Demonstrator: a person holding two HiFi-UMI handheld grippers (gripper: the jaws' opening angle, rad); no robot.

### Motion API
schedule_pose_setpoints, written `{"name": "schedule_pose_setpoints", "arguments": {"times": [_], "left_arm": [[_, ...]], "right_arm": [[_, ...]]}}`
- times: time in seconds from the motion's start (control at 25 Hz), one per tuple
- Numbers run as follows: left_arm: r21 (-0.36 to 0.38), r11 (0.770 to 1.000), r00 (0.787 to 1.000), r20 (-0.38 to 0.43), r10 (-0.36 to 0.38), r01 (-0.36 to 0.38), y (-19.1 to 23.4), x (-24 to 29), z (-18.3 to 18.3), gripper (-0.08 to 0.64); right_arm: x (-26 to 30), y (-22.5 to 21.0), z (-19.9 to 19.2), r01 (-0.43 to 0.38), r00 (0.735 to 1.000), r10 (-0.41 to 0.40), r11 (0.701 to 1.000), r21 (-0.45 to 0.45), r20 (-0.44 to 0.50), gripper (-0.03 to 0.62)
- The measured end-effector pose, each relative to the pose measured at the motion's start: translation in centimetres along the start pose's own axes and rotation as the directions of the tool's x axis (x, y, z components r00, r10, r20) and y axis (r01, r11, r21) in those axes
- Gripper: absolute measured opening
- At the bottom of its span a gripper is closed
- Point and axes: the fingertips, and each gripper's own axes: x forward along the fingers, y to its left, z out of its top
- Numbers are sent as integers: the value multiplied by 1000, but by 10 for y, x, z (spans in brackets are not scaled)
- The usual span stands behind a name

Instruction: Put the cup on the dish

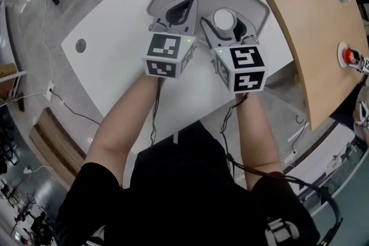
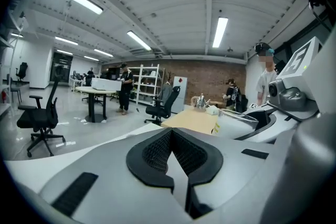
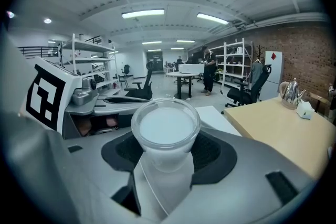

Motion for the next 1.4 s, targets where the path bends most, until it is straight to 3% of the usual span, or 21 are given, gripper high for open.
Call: {"name": "schedule_pose_setpoints", "arguments": {"times": [0.48, 1.4], "left_arm": [[17, 999, 999, -35, 37, -36, 32, 65, -40, 5], [2, 999, 997, -54, 46, -46, 50, 104, -71, 6]], "right_arm": [[65, -35, -29, 2, 999, -2, 1000, 7, -49, 235], [131, -59, -58, 37, 997, -36, 999, 12, -73, 235]]}}
